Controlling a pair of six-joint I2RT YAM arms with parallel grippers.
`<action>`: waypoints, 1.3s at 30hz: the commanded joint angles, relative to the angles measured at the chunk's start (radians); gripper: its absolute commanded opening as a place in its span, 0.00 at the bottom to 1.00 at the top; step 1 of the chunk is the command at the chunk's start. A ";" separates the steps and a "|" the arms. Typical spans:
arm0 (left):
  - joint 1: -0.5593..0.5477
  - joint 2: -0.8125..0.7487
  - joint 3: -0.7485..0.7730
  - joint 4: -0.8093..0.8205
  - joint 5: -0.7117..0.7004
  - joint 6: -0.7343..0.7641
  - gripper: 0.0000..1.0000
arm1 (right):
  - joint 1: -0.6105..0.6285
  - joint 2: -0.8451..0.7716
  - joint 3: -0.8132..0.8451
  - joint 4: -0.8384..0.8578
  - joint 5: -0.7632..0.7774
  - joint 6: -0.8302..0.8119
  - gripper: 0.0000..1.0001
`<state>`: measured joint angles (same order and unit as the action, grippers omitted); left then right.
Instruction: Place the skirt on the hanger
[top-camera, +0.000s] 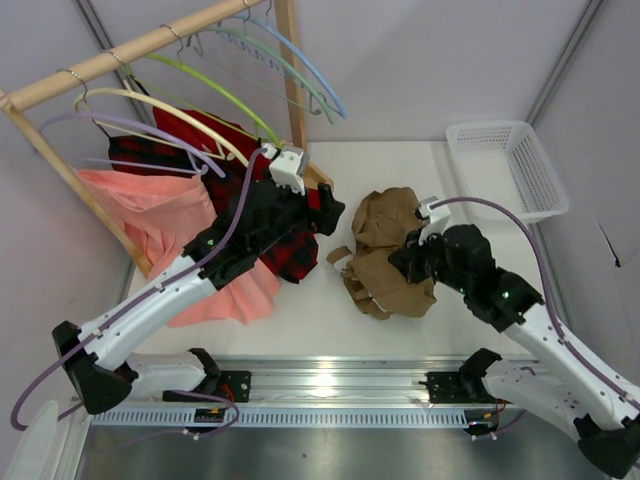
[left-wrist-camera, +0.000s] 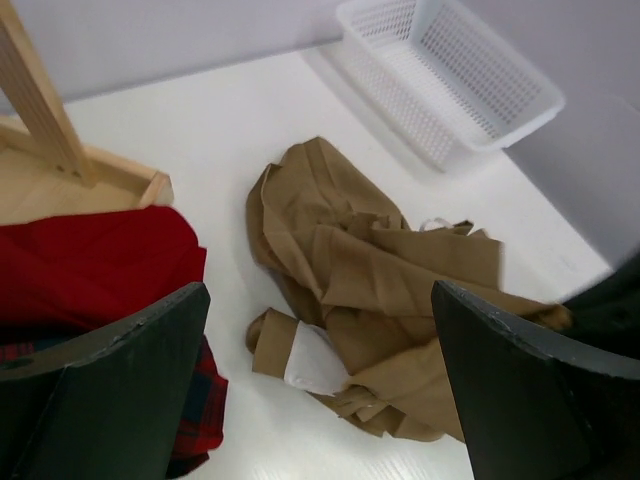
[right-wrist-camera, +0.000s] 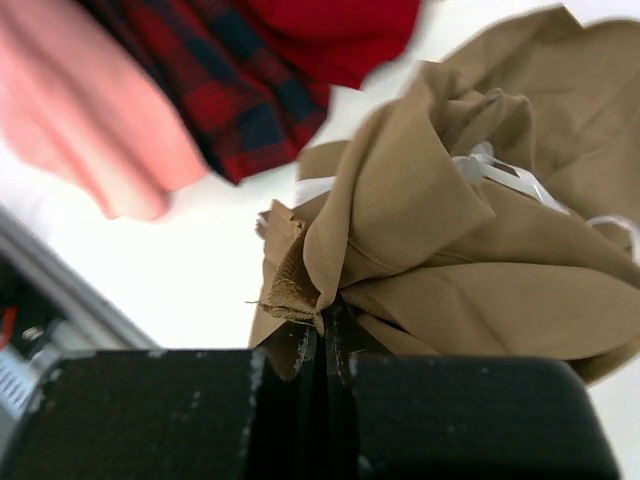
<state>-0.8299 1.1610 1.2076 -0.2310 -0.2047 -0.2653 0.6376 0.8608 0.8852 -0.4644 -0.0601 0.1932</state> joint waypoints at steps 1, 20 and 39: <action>0.031 0.078 0.070 -0.121 -0.029 -0.067 1.00 | 0.097 -0.092 -0.026 -0.003 0.054 0.070 0.00; 0.049 0.216 -0.008 -0.097 0.209 -0.078 1.00 | 0.133 -0.052 0.032 -0.313 0.309 0.354 0.99; -0.009 0.218 -0.148 -0.193 0.225 -0.118 0.94 | -0.246 0.164 -0.084 -0.183 0.255 0.426 0.79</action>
<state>-0.8387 1.4235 1.0847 -0.4133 0.0368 -0.3664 0.3996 1.0157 0.8207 -0.7128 0.2028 0.6285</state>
